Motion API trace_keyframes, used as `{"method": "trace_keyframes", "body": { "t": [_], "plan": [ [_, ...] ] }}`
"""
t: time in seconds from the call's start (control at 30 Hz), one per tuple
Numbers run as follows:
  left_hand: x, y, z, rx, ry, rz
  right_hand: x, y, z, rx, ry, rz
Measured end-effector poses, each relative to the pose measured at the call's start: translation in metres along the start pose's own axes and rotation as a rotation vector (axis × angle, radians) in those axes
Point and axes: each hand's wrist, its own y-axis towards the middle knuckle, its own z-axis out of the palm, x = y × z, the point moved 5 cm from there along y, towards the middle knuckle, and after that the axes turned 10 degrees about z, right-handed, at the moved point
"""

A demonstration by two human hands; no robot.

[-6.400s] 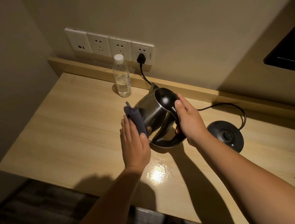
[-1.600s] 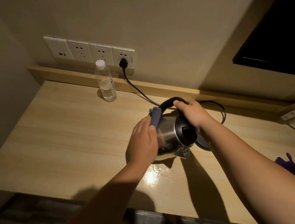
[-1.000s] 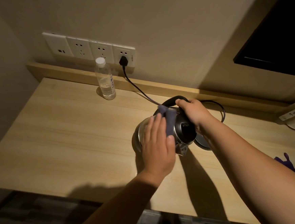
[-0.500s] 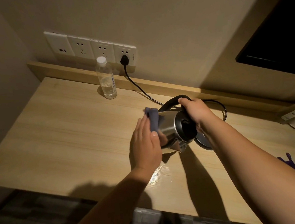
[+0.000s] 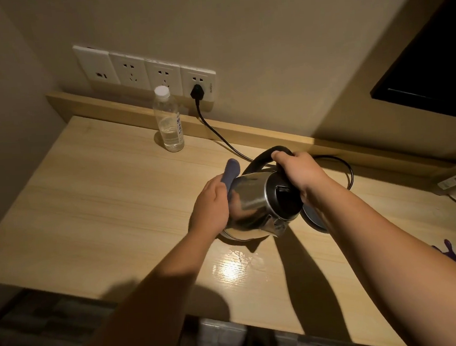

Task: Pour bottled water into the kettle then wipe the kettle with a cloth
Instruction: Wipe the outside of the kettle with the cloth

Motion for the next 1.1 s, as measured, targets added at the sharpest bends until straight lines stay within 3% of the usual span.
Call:
{"method": "trace_keyframes", "body": {
  "t": [0.1,0.3,0.43,0.53,0.7,0.87,1.1],
  "plan": [
    [-0.023,0.008,-0.002,0.118,0.064,0.050,0.002,-0.003,0.002,-0.010,-0.044,-0.024],
    [-0.059,0.011,0.003,0.239,0.182,0.330,-0.002,-0.007,0.004,-0.011,-0.019,-0.038],
    [-0.042,0.015,-0.006,0.246,0.131,0.243,-0.003,-0.012,0.006,-0.007,-0.012,-0.046],
    [-0.019,0.012,-0.016,0.212,0.068,0.100,0.001,-0.016,0.013,0.001,-0.067,-0.070],
    [-0.001,-0.011,-0.011,0.052,0.024,0.065,0.002,-0.017,0.016,-0.024,-0.055,-0.024],
    [-0.012,-0.058,0.015,-0.197,0.209,0.219,0.000,-0.015,0.009,-0.053,0.010,0.046],
    [-0.041,-0.074,0.039,-0.289,0.378,0.517,-0.004,-0.008,0.007,-0.084,0.049,0.084]
  ]
}}
